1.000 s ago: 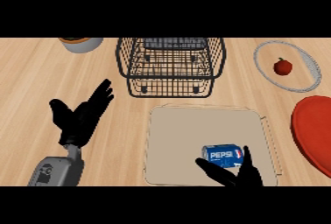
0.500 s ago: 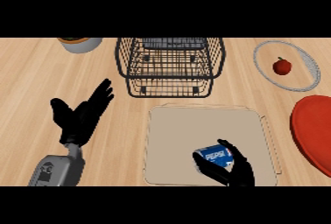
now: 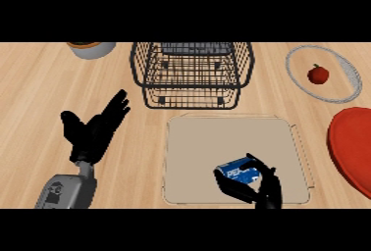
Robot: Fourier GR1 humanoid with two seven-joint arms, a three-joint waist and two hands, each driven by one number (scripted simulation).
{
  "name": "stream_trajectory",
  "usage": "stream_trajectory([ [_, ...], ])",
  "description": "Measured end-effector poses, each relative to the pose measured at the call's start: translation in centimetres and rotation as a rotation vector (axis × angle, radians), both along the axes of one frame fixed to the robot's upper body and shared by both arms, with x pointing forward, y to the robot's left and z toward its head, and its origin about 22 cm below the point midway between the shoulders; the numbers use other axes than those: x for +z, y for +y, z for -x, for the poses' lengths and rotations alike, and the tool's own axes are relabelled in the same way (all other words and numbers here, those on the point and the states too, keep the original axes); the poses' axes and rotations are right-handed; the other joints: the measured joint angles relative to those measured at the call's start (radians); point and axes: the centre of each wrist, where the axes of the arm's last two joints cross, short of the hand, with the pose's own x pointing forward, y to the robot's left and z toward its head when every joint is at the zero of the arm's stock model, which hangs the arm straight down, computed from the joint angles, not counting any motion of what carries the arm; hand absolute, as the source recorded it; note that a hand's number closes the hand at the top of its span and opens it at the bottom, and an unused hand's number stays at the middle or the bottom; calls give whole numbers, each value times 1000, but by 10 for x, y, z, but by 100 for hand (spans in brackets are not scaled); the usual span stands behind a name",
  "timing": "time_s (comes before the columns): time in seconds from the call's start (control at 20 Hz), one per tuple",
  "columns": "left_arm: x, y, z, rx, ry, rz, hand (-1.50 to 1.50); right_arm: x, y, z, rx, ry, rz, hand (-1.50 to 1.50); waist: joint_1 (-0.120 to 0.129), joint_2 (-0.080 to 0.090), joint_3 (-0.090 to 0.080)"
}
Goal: Pick the can from the tray and place it in the tiered basket
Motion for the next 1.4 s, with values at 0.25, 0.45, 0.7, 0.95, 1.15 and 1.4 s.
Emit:
stream_trajectory([
  [0.25,4,-7,-3,-35,-14,-10,0,-17,-30,14,282,-18,392,150,47,-2,-12],
  [0.45,5,-10,-4,-38,-15,-18,0,-11,-52,7,444,-12,651,150,45,-3,-10],
  [0.7,3,-4,-1,-2,0,-11,0,43,-41,-17,489,-66,798,150,10,3,7],
  [0.95,-3,5,4,18,-4,-13,0,115,-23,-15,464,-253,855,150,-10,3,13],
  [1.15,-3,8,4,24,6,-8,0,168,-16,-2,436,-410,909,150,-17,3,14],
  [1.4,0,3,4,17,-1,-6,0,224,-9,2,395,-554,944,150,-7,7,15],
])
